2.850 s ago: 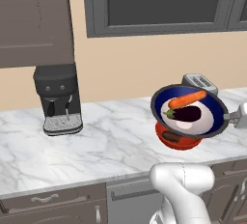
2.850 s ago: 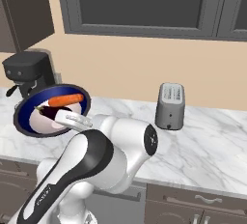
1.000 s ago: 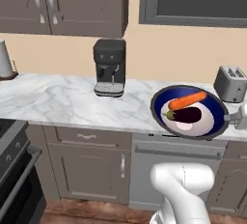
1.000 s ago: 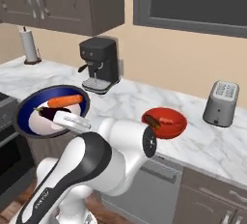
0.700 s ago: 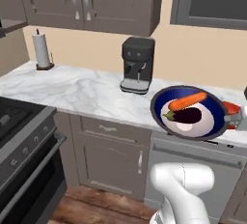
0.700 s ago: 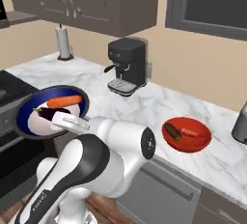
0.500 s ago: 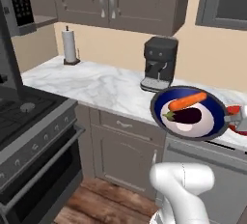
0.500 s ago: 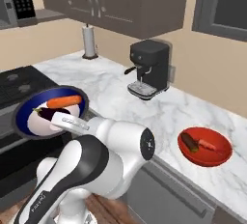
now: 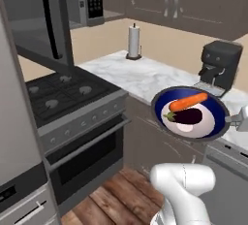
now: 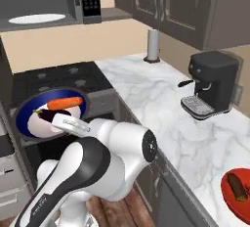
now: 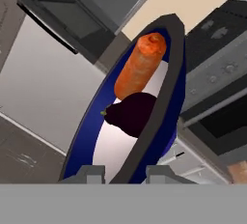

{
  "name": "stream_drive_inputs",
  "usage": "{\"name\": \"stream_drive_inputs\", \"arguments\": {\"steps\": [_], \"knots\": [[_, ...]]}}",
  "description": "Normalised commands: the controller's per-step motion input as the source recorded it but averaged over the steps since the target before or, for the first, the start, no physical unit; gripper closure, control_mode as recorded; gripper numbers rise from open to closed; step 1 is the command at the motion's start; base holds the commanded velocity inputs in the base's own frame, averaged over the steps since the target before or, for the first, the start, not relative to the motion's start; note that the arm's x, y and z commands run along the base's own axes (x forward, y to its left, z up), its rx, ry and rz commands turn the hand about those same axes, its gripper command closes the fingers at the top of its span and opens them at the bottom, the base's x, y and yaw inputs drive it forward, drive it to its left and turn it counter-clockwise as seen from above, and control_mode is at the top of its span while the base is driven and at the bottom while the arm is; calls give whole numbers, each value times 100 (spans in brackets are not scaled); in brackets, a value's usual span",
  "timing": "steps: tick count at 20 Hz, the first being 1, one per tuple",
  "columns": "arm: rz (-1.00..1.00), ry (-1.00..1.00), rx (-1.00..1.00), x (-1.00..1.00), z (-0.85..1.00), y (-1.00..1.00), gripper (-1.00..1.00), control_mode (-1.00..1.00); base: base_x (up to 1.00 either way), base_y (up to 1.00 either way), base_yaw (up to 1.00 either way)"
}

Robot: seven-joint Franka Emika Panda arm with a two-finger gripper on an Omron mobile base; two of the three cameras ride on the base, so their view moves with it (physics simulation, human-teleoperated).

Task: Place the bowl containing the carrot and eggplant in the microwave. Close the microwave door and press the start button to microwave the meal.

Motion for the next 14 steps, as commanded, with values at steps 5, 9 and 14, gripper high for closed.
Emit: {"name": "stream_drive_inputs", "arguments": {"steps": [5,9,14], "knots": [[0,0,0,0,0,0,100,100,55,-14,45],[0,0,0,0,0,0,100,100,63,-14,40],[0,0,0,0,0,0,100,100,66,-13,37]]}}
